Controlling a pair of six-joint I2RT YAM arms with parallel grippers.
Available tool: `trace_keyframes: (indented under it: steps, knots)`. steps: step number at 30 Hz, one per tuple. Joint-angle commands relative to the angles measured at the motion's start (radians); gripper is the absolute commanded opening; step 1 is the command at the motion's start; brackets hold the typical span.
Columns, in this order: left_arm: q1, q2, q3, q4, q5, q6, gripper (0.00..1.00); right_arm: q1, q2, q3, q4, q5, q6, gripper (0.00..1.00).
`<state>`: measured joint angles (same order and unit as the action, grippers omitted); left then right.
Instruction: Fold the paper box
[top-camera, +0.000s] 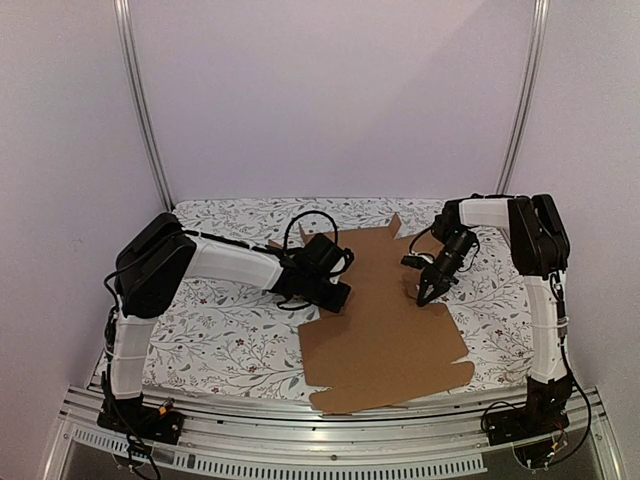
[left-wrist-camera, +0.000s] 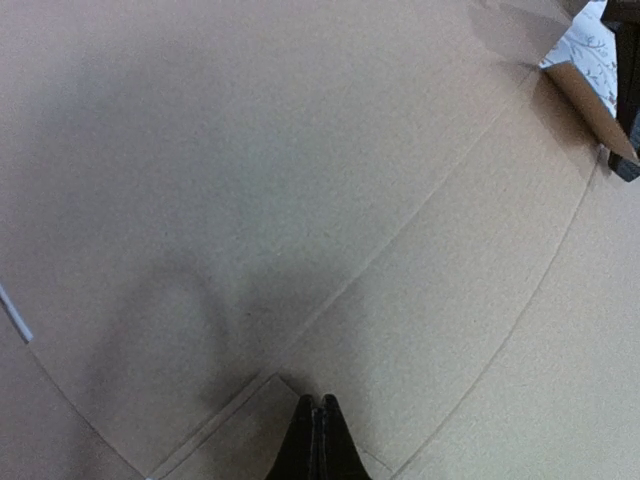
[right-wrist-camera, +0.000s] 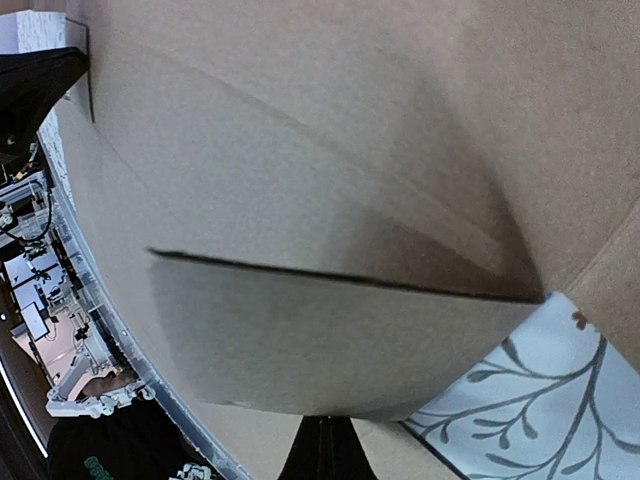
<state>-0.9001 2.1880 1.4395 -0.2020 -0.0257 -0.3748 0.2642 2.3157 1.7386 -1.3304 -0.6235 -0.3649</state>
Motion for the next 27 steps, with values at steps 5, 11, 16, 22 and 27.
trace_keyframes:
  steps: [5,11,16,22,27]
  knots:
    - [0.000,0.090,-0.076,-0.241,0.051,0.005,0.00,0.040,0.030,-0.003,0.100,0.063,0.059,0.00]
    - [0.007,0.074,-0.088,-0.250,0.041,0.017,0.00,0.038,-0.047,0.016,-0.001,0.118,0.007,0.00]
    - [0.016,0.069,-0.100,-0.241,0.042,0.019,0.00,-0.002,-0.145,-0.003,-0.059,0.147,-0.027,0.00]
    - [0.016,0.066,-0.110,-0.232,0.050,0.018,0.00,-0.057,-0.175,0.050,-0.067,0.197,-0.025,0.00]
    - [0.016,0.060,-0.110,-0.231,0.048,0.019,0.00,-0.028,-0.091,0.150,-0.031,0.153,0.019,0.00]
